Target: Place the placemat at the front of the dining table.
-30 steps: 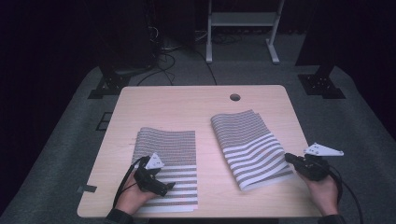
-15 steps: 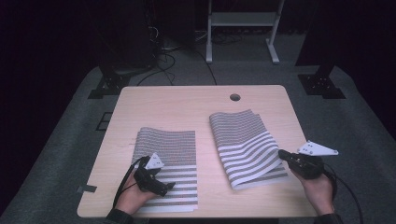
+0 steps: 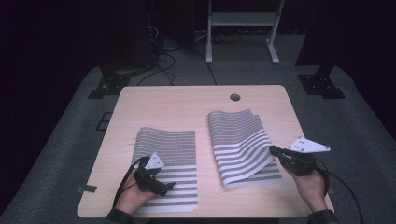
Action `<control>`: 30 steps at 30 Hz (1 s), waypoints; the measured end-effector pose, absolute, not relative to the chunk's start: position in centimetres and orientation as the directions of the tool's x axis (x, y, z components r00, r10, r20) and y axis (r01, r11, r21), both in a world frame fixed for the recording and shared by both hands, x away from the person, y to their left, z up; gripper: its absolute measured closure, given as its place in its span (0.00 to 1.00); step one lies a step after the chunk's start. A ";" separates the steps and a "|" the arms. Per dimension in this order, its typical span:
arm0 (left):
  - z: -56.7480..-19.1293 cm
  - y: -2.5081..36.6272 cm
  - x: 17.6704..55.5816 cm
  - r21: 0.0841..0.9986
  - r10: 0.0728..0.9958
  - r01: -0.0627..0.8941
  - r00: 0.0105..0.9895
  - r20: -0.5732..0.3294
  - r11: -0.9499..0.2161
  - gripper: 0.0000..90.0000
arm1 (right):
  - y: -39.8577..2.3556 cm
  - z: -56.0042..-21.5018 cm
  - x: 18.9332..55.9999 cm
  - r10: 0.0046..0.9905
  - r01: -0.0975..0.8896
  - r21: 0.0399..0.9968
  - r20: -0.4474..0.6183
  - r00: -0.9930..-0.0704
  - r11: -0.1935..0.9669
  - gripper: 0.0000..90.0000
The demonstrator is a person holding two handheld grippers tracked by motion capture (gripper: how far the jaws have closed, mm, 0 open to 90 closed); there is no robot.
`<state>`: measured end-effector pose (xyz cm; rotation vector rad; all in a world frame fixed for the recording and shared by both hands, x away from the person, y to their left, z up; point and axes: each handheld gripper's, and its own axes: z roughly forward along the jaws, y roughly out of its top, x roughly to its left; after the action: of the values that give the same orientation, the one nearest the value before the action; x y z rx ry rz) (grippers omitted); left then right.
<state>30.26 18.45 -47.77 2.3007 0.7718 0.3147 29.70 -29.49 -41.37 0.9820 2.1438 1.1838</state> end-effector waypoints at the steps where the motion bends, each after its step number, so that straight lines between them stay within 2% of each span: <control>1: -47.8 18.5 30.3 0.673 0.607 0.442 0.795 0.012 -0.593 0.00 | -29.2 -41.3 29.8 0.779 0.346 0.863 -0.083 -0.621 0.368 0.96; 16: -47.8 18.5 30.2 0.672 0.605 0.442 0.796 0.013 -0.595 0.00 | -25.8 -40.3 31.5 0.725 0.310 0.857 -0.102 -0.681 0.412 0.96; 30: -47.8 18.5 30.2 0.674 0.607 0.442 0.795 0.011 -0.592 0.00 | -22.4 -40.1 33.9 0.676 0.303 0.862 -0.061 -0.735 0.407 0.97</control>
<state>30.23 18.47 -47.78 2.3001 0.7718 0.3135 33.89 -22.40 -40.06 0.8384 2.2666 1.2649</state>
